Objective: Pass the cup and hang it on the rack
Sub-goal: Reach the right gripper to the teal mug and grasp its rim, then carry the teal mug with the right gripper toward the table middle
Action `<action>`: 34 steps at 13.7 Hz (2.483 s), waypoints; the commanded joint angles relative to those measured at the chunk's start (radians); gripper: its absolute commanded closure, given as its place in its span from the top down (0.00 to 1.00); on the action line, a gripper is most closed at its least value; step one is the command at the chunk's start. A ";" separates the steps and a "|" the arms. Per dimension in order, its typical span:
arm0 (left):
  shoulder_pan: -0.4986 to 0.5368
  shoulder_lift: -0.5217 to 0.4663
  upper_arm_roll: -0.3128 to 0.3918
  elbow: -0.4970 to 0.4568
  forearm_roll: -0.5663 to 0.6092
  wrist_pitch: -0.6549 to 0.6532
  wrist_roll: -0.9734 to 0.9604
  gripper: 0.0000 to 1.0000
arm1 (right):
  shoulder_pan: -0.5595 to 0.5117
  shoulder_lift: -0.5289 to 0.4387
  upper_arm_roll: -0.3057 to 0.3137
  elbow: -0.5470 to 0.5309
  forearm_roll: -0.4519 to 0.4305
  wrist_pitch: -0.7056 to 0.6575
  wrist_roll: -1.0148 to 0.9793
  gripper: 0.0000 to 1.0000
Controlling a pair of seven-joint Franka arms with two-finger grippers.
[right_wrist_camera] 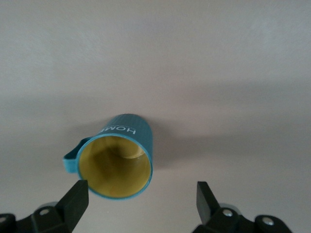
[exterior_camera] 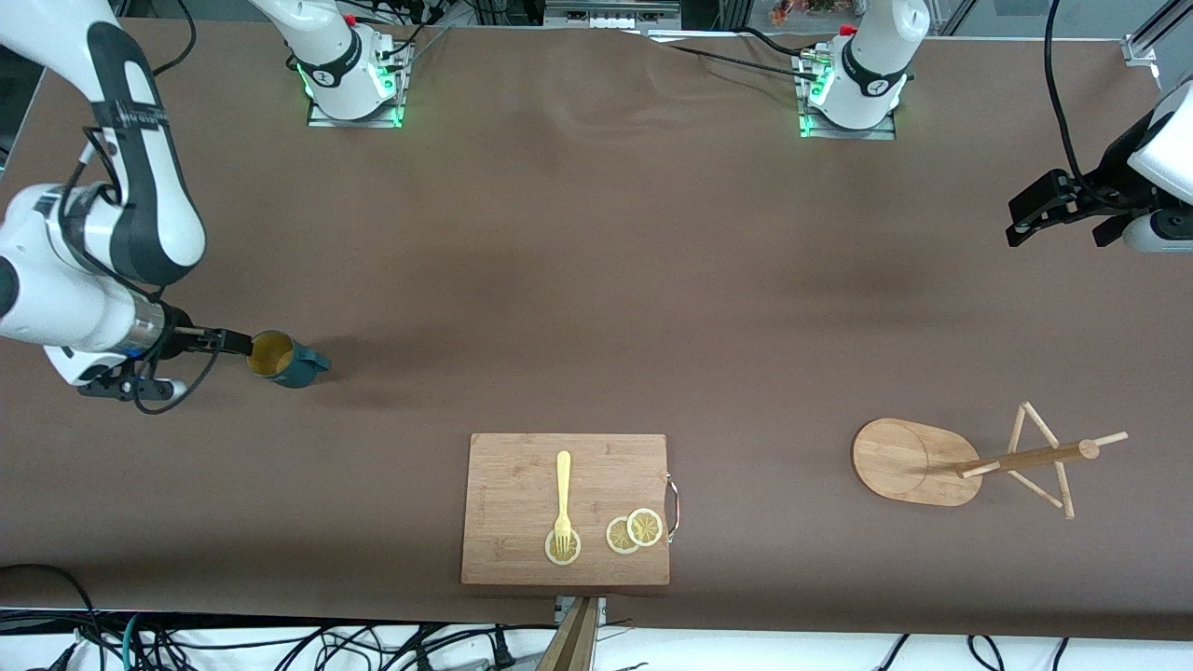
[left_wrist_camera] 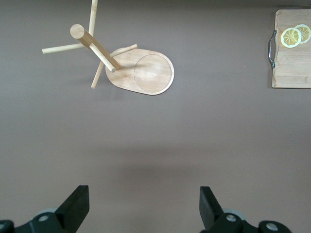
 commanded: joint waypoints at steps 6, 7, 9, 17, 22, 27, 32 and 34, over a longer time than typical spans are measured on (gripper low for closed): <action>0.005 0.009 -0.002 0.024 0.010 -0.013 0.022 1.00 | -0.018 0.053 -0.003 -0.032 0.082 0.032 0.045 0.38; 0.005 0.009 -0.002 0.024 0.010 -0.013 0.022 1.00 | -0.024 0.065 -0.003 -0.029 0.097 0.032 0.041 0.23; 0.005 0.009 -0.002 0.024 0.010 -0.013 0.022 1.00 | -0.034 0.077 -0.003 -0.023 0.109 0.035 0.027 0.07; 0.002 0.009 -0.005 0.026 0.008 -0.010 0.022 1.00 | -0.023 0.056 0.026 0.052 0.101 -0.078 0.019 0.00; 0.000 0.009 -0.005 0.024 0.008 -0.010 0.022 1.00 | 0.007 0.056 0.157 0.254 0.106 -0.349 0.042 0.00; 0.006 0.009 0.004 0.024 0.010 -0.008 0.024 1.00 | 0.249 0.057 0.161 0.311 0.105 -0.349 0.394 0.00; 0.017 0.011 0.009 0.024 0.011 -0.010 0.022 1.00 | 0.503 0.142 0.159 0.356 0.103 -0.155 0.746 0.00; 0.040 0.012 0.009 0.021 0.011 -0.011 0.024 1.00 | 0.589 0.178 0.159 0.357 0.101 -0.076 0.855 0.00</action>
